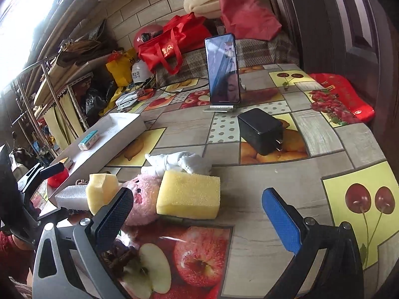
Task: Organize soft objects
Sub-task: 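Grasp a white foam strip with the left tool while the right tool grasps the yellow sponge, then carry both items over the white tray and open both tools to release them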
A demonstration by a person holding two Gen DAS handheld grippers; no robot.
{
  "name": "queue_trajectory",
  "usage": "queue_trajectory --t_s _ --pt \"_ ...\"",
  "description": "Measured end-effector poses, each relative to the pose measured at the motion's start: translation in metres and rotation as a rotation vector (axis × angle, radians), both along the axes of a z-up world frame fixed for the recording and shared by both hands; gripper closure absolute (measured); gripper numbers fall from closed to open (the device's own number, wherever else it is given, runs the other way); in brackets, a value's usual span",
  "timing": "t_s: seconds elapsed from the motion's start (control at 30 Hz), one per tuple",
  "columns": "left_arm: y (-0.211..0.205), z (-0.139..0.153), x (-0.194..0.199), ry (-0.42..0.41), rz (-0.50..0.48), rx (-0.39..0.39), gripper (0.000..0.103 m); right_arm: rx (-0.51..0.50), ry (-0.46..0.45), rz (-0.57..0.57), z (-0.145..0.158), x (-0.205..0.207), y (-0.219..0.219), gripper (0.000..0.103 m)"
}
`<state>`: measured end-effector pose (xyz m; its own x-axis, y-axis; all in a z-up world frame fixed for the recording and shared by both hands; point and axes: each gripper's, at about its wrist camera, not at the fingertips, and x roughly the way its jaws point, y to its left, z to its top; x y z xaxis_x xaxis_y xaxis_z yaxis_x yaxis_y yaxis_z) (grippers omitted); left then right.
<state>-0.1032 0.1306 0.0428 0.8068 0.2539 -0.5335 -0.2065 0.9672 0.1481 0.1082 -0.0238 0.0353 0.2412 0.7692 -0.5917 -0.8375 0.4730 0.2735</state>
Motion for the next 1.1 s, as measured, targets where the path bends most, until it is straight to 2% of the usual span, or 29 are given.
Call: queue_trajectory --t_s 0.23,0.3,0.37,0.43,0.47,0.5,0.6,0.73,0.9,1.1 --pt "0.015 -0.01 0.011 0.07 0.031 -0.086 0.0 -0.028 0.079 0.001 -0.009 0.009 0.024 0.001" --pt "0.016 -0.014 0.017 0.101 0.03 -0.097 0.002 -0.069 0.091 0.018 -0.014 0.01 0.032 0.01" --pt "0.014 -0.016 0.021 0.121 0.018 -0.097 0.003 -0.074 0.102 0.028 -0.015 0.011 0.034 0.023" --pt "0.011 -0.018 0.025 0.135 0.005 -0.088 0.004 -0.073 0.113 0.015 -0.016 0.013 0.031 0.044" --pt "0.01 -0.019 0.026 0.145 0.002 -0.084 0.014 -0.075 0.124 0.012 -0.018 0.015 0.031 0.045" --pt "0.01 -0.02 0.027 0.155 0.003 -0.08 0.032 -0.069 0.127 0.011 -0.017 0.015 0.03 0.045" --pt "0.012 -0.018 0.024 0.136 -0.002 -0.085 0.039 -0.058 0.11 -0.004 -0.014 0.014 0.027 0.045" --pt "0.012 -0.011 0.013 0.074 -0.003 -0.08 0.045 -0.038 0.078 -0.015 -0.009 0.01 0.023 0.045" --pt "0.009 -0.004 0.004 0.019 0.014 -0.053 0.046 -0.007 0.011 -0.031 0.0 0.003 0.019 0.045" --pt "0.002 0.005 -0.013 -0.077 0.056 0.014 0.046 0.043 -0.058 -0.07 0.011 -0.004 0.011 0.045"
